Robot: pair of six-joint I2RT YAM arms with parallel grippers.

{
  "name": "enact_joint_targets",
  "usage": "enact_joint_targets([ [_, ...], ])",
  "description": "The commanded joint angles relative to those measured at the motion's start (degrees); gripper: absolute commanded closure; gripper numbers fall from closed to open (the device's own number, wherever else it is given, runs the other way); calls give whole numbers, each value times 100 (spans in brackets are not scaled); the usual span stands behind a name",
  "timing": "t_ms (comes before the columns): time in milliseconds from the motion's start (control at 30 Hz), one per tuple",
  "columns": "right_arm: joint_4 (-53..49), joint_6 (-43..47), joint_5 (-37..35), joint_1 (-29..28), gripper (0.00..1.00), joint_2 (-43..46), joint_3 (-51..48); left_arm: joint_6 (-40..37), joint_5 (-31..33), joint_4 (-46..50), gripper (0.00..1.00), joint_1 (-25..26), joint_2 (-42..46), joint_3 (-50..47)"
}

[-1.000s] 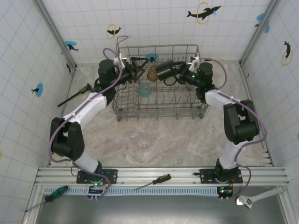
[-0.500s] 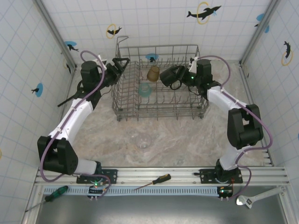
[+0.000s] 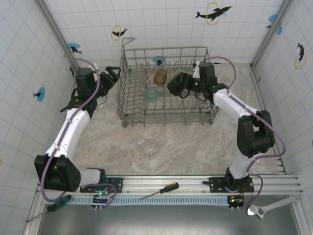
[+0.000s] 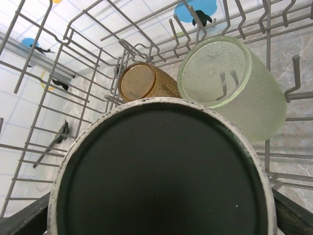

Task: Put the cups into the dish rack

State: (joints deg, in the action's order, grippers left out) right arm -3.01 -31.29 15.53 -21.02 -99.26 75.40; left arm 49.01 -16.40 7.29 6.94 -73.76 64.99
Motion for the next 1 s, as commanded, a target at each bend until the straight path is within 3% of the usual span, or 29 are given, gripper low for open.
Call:
enact_joint_targets([
  [0,169,346,-331,-92,56,298,528,-354,351,346,2,-39,186,-134],
  [967,7,733,-662,-348,56,0,679,-895,856,1171,3,-448,445,-604],
])
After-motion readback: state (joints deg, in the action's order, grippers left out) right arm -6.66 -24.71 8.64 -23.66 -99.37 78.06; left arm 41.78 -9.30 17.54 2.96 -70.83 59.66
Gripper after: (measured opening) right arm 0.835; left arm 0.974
